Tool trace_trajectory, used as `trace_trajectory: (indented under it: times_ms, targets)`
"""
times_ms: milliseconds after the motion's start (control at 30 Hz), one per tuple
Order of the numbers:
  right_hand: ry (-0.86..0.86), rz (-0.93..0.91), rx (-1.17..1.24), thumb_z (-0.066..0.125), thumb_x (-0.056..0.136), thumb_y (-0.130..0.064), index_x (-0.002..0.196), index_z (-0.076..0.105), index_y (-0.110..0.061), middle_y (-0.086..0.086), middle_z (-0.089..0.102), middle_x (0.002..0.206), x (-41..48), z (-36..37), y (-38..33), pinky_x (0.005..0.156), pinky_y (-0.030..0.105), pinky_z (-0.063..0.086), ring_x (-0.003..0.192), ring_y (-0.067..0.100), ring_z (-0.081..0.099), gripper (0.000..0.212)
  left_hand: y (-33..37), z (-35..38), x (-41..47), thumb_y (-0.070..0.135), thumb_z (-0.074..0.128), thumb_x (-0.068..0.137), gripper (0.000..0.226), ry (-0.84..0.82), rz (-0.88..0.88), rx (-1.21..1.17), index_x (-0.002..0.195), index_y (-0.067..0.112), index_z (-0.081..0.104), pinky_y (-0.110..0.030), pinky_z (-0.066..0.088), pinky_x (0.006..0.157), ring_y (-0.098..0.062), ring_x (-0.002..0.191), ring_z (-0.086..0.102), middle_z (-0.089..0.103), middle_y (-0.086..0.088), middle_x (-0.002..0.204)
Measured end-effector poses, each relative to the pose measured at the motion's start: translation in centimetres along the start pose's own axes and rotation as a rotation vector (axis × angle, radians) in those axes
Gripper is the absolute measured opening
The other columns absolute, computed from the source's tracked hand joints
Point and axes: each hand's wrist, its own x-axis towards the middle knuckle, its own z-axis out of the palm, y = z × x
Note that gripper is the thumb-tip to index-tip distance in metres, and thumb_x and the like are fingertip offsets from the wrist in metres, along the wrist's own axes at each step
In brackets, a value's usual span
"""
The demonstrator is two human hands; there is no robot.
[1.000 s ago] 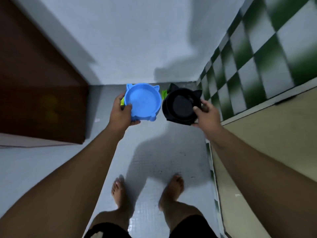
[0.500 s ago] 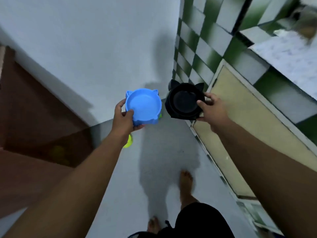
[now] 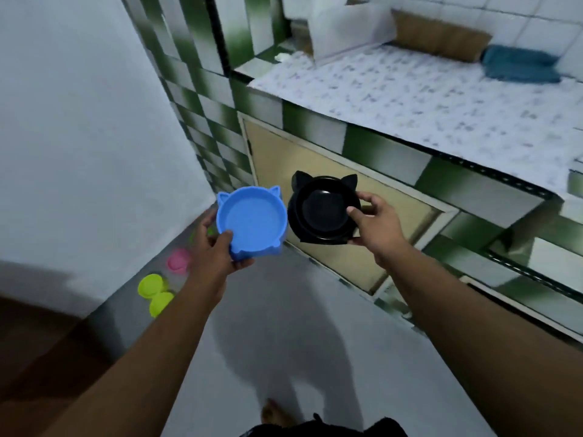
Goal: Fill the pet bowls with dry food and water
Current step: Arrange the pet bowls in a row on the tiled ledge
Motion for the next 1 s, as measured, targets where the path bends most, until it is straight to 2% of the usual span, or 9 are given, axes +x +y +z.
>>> trace_trajectory:
  times_ms: [100,333,400,500,567,633,767,867,1000]
  targets:
    - [0.063,-0.003,-0.004,0.063,0.098,-0.016,0.131,0.059,-0.025,0.0,0.062,0.106,-1.7,-8.4,1.8,0.055,0.033,0.06,0.087,0.015,0.066,0.035,-1.5,6.0,-3.8,0.01,0.052,0.105,0.041,-0.074,-0.019,0.012,0.139,0.033,0.046,-0.039,0.063,0.059,-0.027,0.098,0.066,0.055,0.003,0.122]
    - [0.235,0.005,0.012,0.066,0.095,-0.017,0.124,0.063,-0.025,0.006,0.065,0.108,-6.7,-29.6,5.7,0.064,0.049,0.063,0.094,0.027,0.07,0.03,-5.8,22.5,-13.8,0.009,0.052,0.105,0.043,-0.249,-0.052,0.047,0.137,0.036,0.046,-0.041,0.064,0.062,-0.03,0.097,0.067,0.057,-0.001,0.12]
    - [0.309,0.011,0.02,0.065,0.096,-0.015,0.123,0.063,-0.024,0.007,0.066,0.103,-8.1,-35.5,6.3,0.061,0.043,0.063,0.089,0.023,0.069,0.029,-6.9,27.6,-16.3,0.009,0.052,0.105,0.043,-0.316,-0.061,0.047,0.137,0.037,0.046,-0.041,0.064,0.063,-0.029,0.095,0.067,0.059,0.001,0.117]
    - [0.437,0.026,0.037,0.064,0.096,-0.015,0.124,0.062,-0.025,0.003,0.065,0.105,-10.3,-43.7,7.5,0.054,0.031,0.059,0.086,0.016,0.068,0.03,-8.2,34.8,-19.6,0.01,0.051,0.106,0.041,-0.426,-0.07,0.081,0.133,0.039,0.046,-0.036,0.061,0.056,-0.027,0.093,0.069,0.06,0.003,0.117]
    - [0.541,0.022,0.007,0.066,0.095,-0.018,0.125,0.063,-0.026,0.004,0.066,0.108,-11.5,-48.8,8.4,0.058,0.03,0.059,0.085,0.013,0.068,0.031,-9.0,39.5,-21.7,0.011,0.051,0.106,0.039,-0.507,-0.082,0.111,0.132,0.039,0.047,-0.034,0.061,0.056,-0.027,0.096,0.071,0.06,0.003,0.121]
    - [0.623,0.041,-0.013,0.067,0.094,-0.02,0.124,0.063,-0.027,0.005,0.067,0.111,-12.3,-53.3,9.2,0.062,0.032,0.059,0.087,0.015,0.069,0.031,-9.6,44.1,-23.4,0.011,0.052,0.106,0.037,-0.589,-0.091,0.117,0.135,0.034,0.048,-0.036,0.062,0.058,-0.027,0.099,0.071,0.059,0.004,0.126]
    - [0.745,0.086,0.124,0.066,0.094,-0.014,0.121,0.064,-0.025,0.01,0.065,0.114,-13.1,-60.7,10.0,0.061,0.044,0.062,0.091,0.027,0.069,0.028,-10.7,53.0,-25.8,0.011,0.051,0.106,0.037,-0.71,-0.104,0.158,0.139,0.029,0.045,-0.042,0.063,0.061,-0.031,0.099,0.07,0.058,0.0,0.129]
    - [0.827,0.092,0.119,0.065,0.095,-0.014,0.124,0.061,-0.022,0.009,0.064,0.114,-13.0,-65.8,10.4,0.06,0.046,0.062,0.093,0.025,0.067,0.03,-11.6,59.7,-26.6,0.013,0.051,0.106,0.036,-0.772,-0.124,0.186,0.138,0.03,0.046,-0.039,0.062,0.06,-0.03,0.095,0.072,0.062,-0.002,0.122]
    - [0.918,0.119,0.155,0.063,0.096,-0.012,0.124,0.06,-0.021,0.006,0.064,0.107,-12.1,-72.2,10.8,0.061,0.046,0.063,0.092,0.021,0.066,0.03,-13.1,68.5,-27.0,0.014,0.052,0.105,0.034,-0.81,-0.17,0.243,0.133,0.032,0.047,-0.04,0.062,0.062,-0.036,0.102,0.07,0.057,-0.008,0.126]
